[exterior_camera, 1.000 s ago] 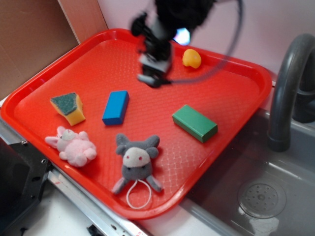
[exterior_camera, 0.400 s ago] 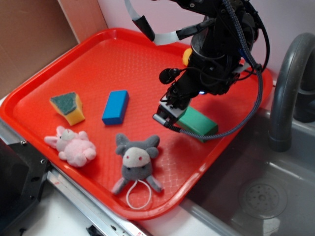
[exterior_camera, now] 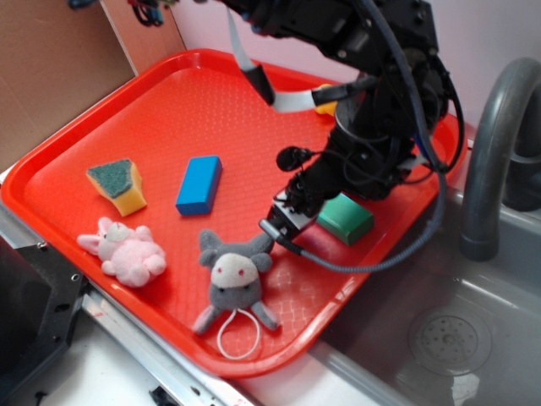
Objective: Grab the green block.
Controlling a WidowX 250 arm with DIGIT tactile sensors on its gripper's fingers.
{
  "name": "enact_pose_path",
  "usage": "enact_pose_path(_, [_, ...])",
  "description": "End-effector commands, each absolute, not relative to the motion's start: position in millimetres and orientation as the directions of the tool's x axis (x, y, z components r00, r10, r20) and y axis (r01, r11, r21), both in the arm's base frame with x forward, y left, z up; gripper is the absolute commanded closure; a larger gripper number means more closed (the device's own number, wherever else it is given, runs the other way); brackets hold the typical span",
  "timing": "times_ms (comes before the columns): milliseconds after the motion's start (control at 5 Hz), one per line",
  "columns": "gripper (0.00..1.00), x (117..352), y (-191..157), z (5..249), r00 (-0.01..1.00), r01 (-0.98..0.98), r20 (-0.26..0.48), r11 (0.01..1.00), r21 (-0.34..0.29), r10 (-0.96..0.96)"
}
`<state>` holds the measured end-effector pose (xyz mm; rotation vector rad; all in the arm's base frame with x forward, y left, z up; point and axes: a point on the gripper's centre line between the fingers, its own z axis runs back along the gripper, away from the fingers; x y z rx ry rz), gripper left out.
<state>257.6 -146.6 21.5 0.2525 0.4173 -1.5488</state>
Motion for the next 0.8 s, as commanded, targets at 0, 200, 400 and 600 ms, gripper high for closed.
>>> enact_pose_path(0, [1.00,245.3,-143.4,24.2,0.128,0.992,-0.314,0.127,0.026,-0.941])
enact_pose_path(200, [1.00,245.2,-140.4,32.6,0.190,0.982,-0.287,0.179,0.064,-0.939])
enact_pose_path(400, [1.00,244.9,-116.9,76.2,0.449,0.888,-0.181,0.416,0.194,-0.875])
enact_pose_path(600, [1.00,247.8,-87.4,116.8,0.663,0.741,-0.117,0.625,0.244,-0.740])
